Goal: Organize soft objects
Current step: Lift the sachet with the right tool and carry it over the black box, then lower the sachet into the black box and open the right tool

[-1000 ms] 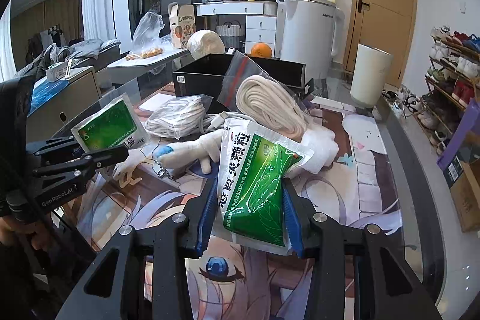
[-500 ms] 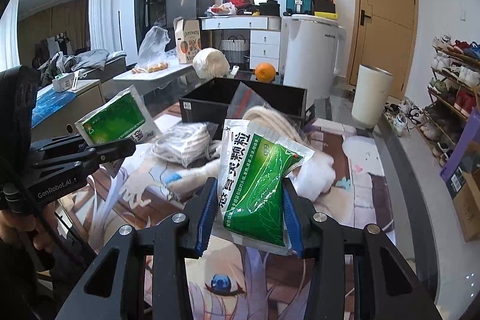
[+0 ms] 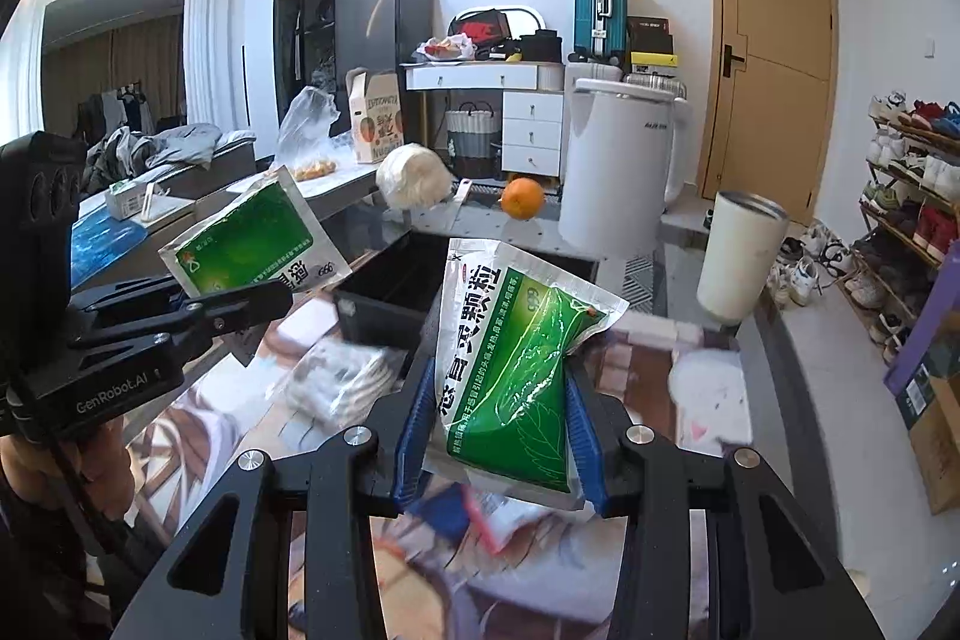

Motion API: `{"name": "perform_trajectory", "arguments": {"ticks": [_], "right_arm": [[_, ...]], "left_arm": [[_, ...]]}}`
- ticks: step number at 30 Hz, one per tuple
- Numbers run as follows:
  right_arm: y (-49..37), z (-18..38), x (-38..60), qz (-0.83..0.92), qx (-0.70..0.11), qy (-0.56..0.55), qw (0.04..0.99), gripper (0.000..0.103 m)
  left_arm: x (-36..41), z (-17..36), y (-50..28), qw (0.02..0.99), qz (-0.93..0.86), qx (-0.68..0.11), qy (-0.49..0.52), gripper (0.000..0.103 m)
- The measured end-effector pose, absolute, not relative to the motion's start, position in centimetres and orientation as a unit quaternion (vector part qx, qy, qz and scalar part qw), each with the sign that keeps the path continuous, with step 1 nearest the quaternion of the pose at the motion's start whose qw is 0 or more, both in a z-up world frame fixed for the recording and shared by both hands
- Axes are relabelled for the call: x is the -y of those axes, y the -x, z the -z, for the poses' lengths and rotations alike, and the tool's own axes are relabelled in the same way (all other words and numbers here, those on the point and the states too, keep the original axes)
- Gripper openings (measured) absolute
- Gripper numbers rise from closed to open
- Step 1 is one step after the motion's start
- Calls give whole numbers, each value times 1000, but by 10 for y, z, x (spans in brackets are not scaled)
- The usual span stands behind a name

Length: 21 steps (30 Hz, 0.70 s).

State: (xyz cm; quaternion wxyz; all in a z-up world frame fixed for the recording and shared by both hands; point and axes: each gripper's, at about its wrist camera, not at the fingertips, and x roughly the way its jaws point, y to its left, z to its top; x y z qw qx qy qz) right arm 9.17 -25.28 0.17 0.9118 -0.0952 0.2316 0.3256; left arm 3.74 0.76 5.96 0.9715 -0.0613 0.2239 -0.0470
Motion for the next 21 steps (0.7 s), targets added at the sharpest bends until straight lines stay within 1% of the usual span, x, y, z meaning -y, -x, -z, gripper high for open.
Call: {"name": "perform_trajectory", "arguments": {"ticks": [9, 21], "right_arm": [[-132, -18, 242, -334, -221, 100, 911, 42], [-186, -6, 215, -357, -236, 112, 897, 42]], "left_arm": [[-10, -72, -75, 973, 48, -216, 59, 13], [-15, -68, -123, 971, 41, -230, 55, 13]]}}
